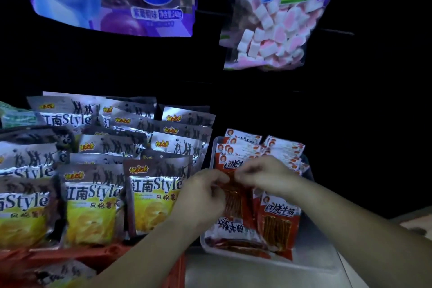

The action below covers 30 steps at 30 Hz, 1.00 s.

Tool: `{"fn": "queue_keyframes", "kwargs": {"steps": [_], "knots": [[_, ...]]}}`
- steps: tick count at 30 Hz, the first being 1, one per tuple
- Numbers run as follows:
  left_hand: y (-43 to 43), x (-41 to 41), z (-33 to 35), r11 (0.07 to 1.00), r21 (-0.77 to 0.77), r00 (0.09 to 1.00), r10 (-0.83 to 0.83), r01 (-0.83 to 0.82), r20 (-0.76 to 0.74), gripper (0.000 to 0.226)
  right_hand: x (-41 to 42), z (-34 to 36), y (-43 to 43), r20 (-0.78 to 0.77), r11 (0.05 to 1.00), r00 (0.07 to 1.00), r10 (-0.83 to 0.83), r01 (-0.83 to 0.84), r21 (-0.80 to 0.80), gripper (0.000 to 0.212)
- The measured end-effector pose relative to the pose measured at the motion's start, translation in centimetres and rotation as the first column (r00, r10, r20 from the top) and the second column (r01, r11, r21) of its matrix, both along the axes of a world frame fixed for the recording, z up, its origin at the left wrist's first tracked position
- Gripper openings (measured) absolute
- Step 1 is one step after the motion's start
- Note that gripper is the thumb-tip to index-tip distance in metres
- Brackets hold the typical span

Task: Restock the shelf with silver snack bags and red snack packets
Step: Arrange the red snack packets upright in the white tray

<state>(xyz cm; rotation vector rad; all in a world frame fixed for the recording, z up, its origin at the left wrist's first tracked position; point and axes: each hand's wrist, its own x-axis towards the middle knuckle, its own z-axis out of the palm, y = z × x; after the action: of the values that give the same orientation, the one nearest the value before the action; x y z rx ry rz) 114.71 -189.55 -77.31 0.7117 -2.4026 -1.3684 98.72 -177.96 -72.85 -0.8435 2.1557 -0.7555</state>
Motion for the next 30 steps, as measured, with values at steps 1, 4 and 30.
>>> {"fn": "queue_keyframes", "kwargs": {"steps": [1,4,30], "knots": [[0.0,-0.2,-0.1,0.999,-0.034,1.0,-0.019,0.02,0.024,0.034,-0.7,-0.4,-0.5,-0.11,0.994,0.99,-0.087,0.079,-0.072,0.013],[-0.1,-0.5,-0.9,0.995,-0.097,0.997,-0.024,0.031,0.066,0.035,-2.3,-2.6,-1.7,-0.391,0.993,0.914,-0.109,0.12,0.005,0.031],[-1.4,-1.0,0.6,0.975,0.224,0.982,0.052,-0.009,-0.183,0.07,-2.5,4.1,-0.9,-0.168,0.96,0.98,0.103,-0.143,-0.242,0.017]]}}
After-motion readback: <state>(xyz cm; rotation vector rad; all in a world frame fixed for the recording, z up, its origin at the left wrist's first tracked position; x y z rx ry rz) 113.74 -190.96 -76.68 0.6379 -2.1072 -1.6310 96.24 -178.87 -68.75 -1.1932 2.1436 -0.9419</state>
